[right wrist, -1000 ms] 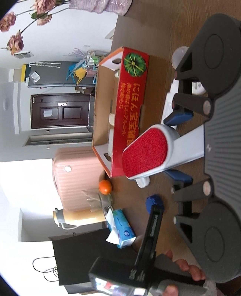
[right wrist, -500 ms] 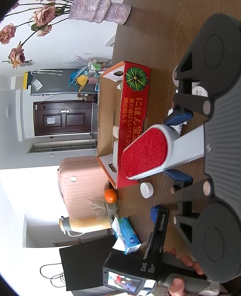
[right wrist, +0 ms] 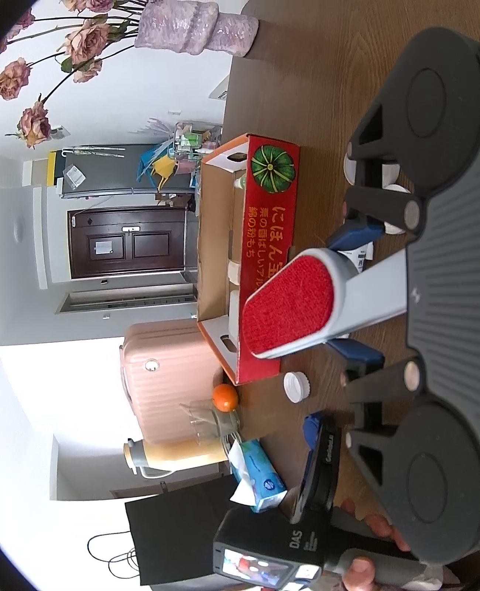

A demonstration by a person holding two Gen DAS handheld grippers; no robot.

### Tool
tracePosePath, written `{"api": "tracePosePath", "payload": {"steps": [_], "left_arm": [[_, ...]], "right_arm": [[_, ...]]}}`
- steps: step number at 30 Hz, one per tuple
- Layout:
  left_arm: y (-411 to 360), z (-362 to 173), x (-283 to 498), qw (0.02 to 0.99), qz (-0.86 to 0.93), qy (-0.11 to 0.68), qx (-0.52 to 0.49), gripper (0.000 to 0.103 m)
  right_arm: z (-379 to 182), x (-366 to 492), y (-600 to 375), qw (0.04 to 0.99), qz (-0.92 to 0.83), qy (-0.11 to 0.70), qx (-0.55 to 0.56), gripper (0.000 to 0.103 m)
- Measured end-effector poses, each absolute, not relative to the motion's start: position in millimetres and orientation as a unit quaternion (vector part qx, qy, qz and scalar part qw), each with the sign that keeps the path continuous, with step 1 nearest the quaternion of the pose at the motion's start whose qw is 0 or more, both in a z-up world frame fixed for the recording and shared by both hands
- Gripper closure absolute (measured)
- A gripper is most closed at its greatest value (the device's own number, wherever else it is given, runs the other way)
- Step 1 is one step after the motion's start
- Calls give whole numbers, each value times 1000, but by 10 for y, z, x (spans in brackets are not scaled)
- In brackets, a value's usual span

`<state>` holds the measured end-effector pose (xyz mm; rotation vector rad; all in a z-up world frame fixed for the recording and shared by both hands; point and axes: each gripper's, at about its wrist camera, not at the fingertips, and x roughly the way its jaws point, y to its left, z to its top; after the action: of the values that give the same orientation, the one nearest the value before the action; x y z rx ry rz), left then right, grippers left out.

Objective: Organize rigid objects
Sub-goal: 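Grasp the blue ridged cap with the left tool while the right tool holds the lint roller, then carry the blue cap and lint roller over the red cardboard box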

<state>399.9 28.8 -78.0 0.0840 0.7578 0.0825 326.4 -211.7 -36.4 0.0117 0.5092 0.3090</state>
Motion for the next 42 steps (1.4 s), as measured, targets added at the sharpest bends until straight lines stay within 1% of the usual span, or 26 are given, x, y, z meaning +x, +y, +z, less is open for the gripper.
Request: {"api": "tracePosePath", "payload": {"steps": [12,22,33,42], "left_arm": [[205,-351,3890,944,26,326,38,56],[58,-24,3957,954,18,296,42,56],[-168,260,4318,961,10,273,43,56],[-351,325,4821,962,12,271,42,56]], "right_arm": [[-182,3282,-2231,963,139,231,10,51],[-37,3431,-2319,967,126,220,11,51],[66,3854,-2425,970,110,214,11,51],[128,4370,-2450,970,107,216,-3,51]]}}
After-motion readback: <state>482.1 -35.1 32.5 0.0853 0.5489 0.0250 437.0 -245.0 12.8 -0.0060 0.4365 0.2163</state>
